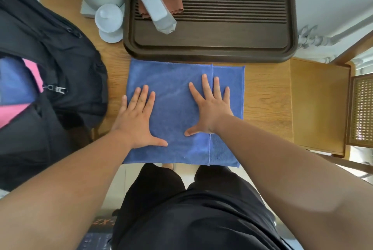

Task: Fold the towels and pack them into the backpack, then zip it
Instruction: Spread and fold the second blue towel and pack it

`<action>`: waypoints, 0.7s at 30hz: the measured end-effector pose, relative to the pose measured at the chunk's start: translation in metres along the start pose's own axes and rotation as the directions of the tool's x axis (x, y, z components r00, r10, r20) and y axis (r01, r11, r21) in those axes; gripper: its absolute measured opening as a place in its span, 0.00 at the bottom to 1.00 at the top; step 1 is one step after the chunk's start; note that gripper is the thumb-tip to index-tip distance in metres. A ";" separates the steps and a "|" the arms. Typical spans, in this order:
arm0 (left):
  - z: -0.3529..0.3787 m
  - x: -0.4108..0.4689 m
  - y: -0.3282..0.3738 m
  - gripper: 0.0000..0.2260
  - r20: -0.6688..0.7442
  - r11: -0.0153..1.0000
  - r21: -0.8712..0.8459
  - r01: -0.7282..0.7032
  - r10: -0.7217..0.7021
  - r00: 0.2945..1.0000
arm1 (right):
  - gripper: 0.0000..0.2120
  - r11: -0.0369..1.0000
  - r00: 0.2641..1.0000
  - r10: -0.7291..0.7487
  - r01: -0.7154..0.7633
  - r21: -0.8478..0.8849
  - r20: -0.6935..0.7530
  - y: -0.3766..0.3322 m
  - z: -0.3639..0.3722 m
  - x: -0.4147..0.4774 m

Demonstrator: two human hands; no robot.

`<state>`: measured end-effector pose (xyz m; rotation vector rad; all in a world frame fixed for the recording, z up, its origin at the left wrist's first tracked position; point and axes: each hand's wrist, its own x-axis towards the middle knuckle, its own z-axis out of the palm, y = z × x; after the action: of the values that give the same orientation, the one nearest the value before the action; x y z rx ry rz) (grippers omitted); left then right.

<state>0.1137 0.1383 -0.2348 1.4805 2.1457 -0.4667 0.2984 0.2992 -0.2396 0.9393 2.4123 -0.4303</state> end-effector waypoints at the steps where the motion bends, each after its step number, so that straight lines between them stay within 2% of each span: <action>1: 0.000 0.000 -0.005 0.69 0.003 1.000 0.006 0.004 -0.004 1.000 | 0.72 1.000 1.000 0.000 0.000 -0.004 0.001 -0.006 -0.001 0.002; 4: -0.006 -0.002 -0.007 0.69 0.013 1.000 0.017 0.010 -0.010 1.000 | 0.70 1.000 1.000 0.004 -0.004 0.016 0.021 -0.013 -0.008 0.004; 7: -0.012 -0.008 0.011 0.64 -0.039 0.999 -0.053 -0.003 0.000 0.999 | 0.58 0.988 0.999 0.032 -0.026 0.150 -0.040 -0.005 -0.016 -0.002; 9: -0.021 -0.016 0.034 0.52 -0.133 0.987 -0.147 -0.065 0.045 0.990 | 0.47 0.967 0.986 0.107 -0.072 0.246 -0.128 0.007 -0.021 -0.005; 11: -0.029 -0.022 0.063 0.30 -0.231 0.956 -0.244 -0.164 0.107 0.967 | 0.39 0.950 0.968 0.178 -0.121 0.288 -0.180 0.022 -0.026 -0.005; 12: -0.033 -0.024 0.079 0.21 -0.220 0.941 -0.285 -0.182 0.121 0.968 | 0.36 0.949 0.966 0.186 -0.129 0.289 -0.179 0.028 -0.029 -0.004; 13: -0.035 -0.026 0.093 0.17 -0.175 0.934 -0.313 -0.172 0.121 0.977 | 0.33 0.953 0.972 0.172 -0.122 0.279 -0.163 0.034 -0.032 -0.002; 16: -0.029 -0.027 0.130 0.15 -0.042 0.937 -0.336 -0.094 0.085 0.995 | 0.31 0.975 0.992 0.070 -0.045 0.217 -0.105 0.043 -0.041 0.005; 21: -0.002 -0.032 0.156 0.19 0.027 0.933 -0.356 0.063 -0.058 0.998 | 0.30 0.993 0.991 -0.092 0.099 0.065 -0.096 0.043 -0.046 0.014</action>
<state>0.2686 0.1703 -0.2153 1.2060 2.1303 -0.0975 0.3033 0.3587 -0.2144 0.8942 2.5488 -0.5198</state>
